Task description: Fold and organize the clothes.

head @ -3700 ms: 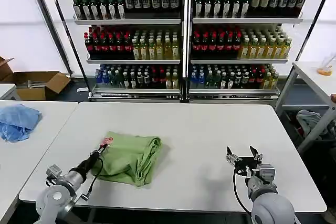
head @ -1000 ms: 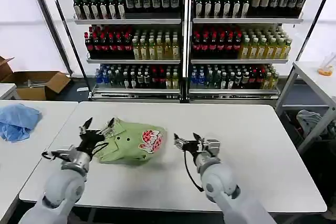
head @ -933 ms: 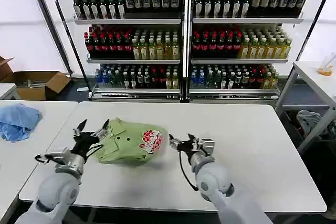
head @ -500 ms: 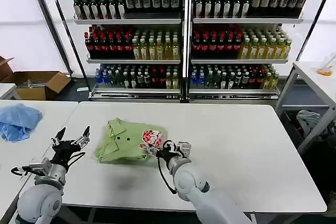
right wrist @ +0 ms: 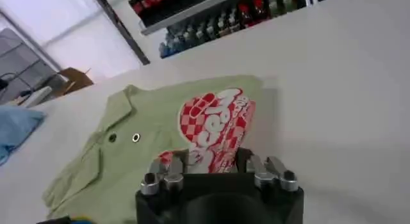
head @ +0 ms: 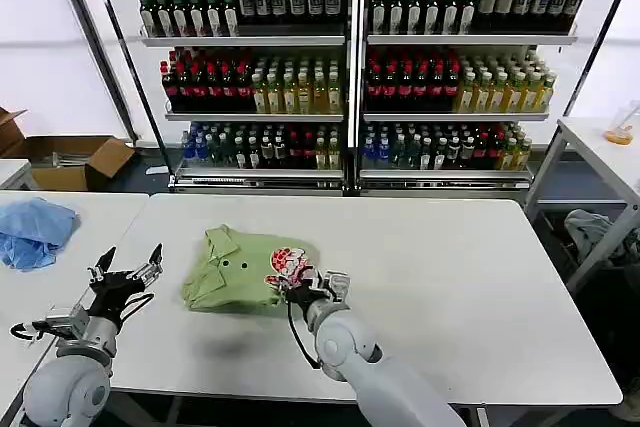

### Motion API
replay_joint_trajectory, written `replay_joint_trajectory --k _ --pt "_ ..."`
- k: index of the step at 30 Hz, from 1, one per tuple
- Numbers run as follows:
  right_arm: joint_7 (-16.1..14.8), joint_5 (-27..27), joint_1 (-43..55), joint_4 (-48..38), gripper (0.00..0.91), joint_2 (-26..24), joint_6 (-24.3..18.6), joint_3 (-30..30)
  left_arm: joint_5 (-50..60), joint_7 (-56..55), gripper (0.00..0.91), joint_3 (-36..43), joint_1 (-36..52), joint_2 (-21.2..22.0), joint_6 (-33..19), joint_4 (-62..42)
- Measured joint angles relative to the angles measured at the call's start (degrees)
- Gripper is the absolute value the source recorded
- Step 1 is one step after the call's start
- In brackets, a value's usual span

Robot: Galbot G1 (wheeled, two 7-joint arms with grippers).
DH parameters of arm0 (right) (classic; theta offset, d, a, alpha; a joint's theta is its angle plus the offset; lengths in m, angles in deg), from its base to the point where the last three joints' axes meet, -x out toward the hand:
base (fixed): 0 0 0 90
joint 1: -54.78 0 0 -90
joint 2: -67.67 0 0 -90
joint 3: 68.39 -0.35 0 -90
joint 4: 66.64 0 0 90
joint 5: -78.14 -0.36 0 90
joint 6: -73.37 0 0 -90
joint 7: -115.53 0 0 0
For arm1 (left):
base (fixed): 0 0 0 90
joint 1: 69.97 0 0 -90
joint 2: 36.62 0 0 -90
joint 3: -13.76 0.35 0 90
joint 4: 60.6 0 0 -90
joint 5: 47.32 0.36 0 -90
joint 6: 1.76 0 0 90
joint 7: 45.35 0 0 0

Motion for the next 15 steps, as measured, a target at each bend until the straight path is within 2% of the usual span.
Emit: replay_joint_trajectory --k 15 --pt "-3.2 6.0 1.1 -1.5 0.000 -3.5 1.2 -1.5 -0.6 0.5 0.907 0.3 0.2 -0.4 0.5 -0.3"
